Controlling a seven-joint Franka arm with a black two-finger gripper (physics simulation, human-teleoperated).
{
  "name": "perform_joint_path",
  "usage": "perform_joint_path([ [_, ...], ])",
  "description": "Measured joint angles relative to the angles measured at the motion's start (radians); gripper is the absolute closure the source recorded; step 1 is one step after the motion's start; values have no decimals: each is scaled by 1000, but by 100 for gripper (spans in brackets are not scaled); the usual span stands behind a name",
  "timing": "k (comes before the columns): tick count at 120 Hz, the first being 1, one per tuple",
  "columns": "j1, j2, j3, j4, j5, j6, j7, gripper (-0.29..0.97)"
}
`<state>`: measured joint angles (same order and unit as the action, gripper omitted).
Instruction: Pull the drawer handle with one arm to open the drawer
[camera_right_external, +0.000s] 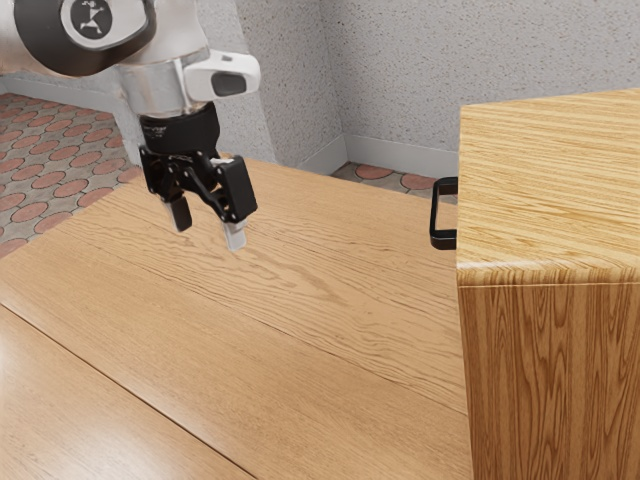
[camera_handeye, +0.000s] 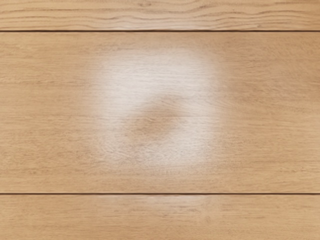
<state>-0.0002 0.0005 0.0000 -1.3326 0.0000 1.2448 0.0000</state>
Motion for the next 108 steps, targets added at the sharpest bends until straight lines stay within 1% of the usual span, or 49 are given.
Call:
perform_joint_path([
  [53, 0, 0, 0, -168, 0, 200, 0, 0],
  [108, 0, 0, 0, -233, 0, 301, 0, 0],
])
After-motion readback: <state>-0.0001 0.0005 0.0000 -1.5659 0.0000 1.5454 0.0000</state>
